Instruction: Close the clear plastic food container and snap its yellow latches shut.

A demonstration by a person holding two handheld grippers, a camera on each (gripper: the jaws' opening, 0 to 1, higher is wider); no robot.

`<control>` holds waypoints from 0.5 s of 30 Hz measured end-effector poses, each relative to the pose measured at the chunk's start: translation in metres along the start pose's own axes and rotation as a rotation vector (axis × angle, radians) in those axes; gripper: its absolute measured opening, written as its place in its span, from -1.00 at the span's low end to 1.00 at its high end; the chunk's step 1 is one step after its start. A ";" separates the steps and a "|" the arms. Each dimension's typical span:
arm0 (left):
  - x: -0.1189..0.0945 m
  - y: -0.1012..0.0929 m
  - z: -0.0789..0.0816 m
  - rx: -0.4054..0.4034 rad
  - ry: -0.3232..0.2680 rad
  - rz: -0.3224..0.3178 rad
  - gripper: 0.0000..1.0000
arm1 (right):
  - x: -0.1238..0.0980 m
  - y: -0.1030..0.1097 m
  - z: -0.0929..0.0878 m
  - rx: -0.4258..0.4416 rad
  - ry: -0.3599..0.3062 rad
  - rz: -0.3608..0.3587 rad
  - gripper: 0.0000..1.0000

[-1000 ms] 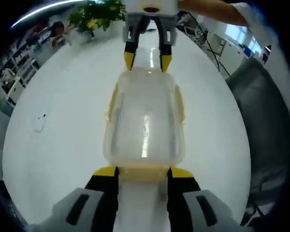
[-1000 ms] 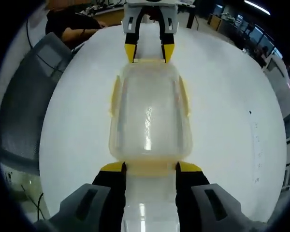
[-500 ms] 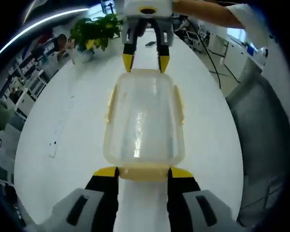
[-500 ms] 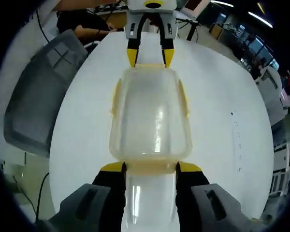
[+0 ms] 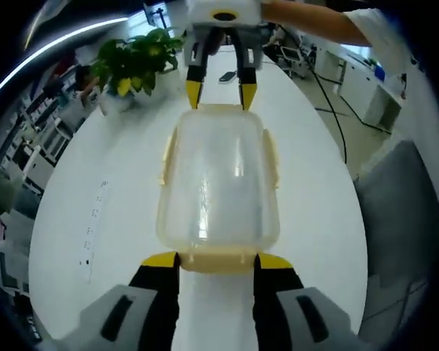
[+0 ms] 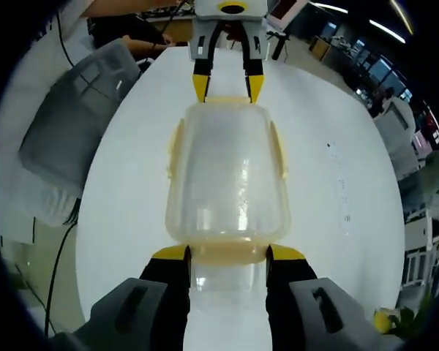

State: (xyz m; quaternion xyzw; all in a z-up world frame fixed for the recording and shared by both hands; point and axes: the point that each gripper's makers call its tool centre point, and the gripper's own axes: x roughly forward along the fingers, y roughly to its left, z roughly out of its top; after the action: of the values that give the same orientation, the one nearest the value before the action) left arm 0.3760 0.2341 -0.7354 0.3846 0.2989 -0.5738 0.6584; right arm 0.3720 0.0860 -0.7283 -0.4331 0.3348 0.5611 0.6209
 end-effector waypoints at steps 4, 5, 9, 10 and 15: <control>0.013 0.008 0.016 0.005 0.009 -0.013 -0.33 | -0.006 -0.004 -0.022 0.011 0.001 0.004 -0.26; 0.018 0.010 0.022 0.009 0.011 -0.016 -0.33 | -0.007 -0.005 -0.029 0.016 0.002 0.004 -0.26; 0.034 0.016 0.031 0.006 0.025 -0.032 -0.33 | -0.010 -0.008 -0.048 0.032 -0.004 0.006 -0.26; 0.037 0.017 0.032 0.010 0.028 -0.034 -0.33 | -0.010 -0.008 -0.052 0.034 -0.003 0.008 -0.26; 0.055 0.017 0.040 0.004 0.041 -0.062 -0.33 | -0.007 -0.007 -0.070 0.046 0.006 0.022 -0.26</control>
State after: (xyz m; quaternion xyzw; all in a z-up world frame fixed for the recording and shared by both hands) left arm 0.3993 0.1716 -0.7573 0.3883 0.3230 -0.5863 0.6334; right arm 0.3829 0.0191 -0.7492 -0.4165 0.3541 0.5587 0.6236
